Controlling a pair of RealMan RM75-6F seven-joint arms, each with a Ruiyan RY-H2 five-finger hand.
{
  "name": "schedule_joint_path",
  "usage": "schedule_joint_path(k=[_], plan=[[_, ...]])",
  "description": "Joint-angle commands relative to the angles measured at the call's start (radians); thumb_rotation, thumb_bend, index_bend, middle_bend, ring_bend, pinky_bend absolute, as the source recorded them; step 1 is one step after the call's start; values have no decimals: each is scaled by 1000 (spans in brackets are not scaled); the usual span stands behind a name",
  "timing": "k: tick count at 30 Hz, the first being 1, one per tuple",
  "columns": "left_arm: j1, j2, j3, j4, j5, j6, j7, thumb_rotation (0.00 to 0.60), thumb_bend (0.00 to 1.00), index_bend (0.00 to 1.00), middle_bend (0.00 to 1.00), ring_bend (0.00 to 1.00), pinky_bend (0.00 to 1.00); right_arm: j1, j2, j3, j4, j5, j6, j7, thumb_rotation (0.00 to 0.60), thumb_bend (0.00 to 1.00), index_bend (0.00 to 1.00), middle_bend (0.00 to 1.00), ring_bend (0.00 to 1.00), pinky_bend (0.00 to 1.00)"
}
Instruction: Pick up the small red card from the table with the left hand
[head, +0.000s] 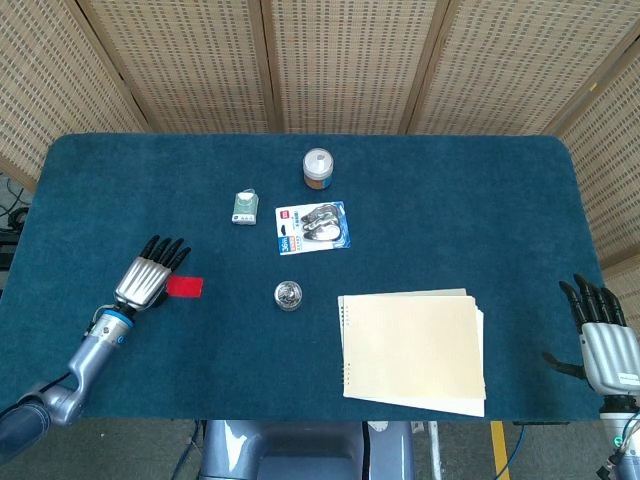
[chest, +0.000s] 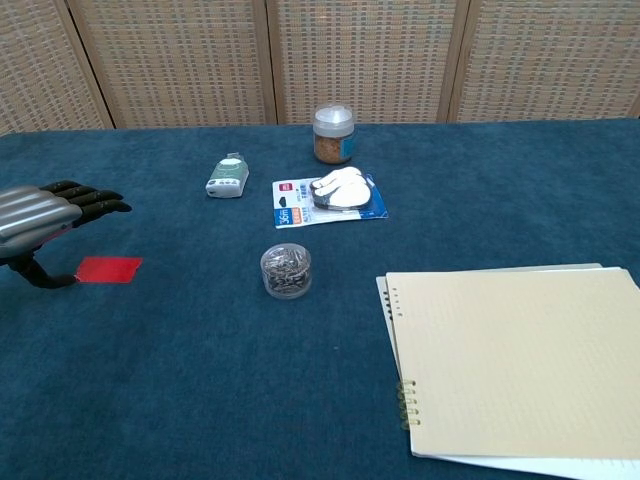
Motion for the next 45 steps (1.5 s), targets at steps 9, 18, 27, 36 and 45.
schedule_joint_path(k=[9,18,27,36,45], plan=[[-2,-34,-23,30,-19,29,14,600,315,0,0,0,0,1,-1,-1,0,0,-2,-2,600,53,0,0,0,0],[-10,-60,-39,48,-28,50,24,600,318,0,0,0,0,-1,-1,-2,0,0,0,-3,600,53,0,0,0,0],[-9,-59,-57,40,-43,77,30,600,322,0,0,0,0,0,0,-3,0,-3,-1,-3,600,53,0,0,0,0],[2,-56,-67,38,-60,94,39,600,336,0,0,0,0,0,0,-3,-2,-1,-3,-7,600,53,0,0,0,0],[16,-51,-68,9,-61,127,23,600,347,0,0,0,0,0,0,-2,-4,0,-2,-8,600,53,0,0,0,0]])
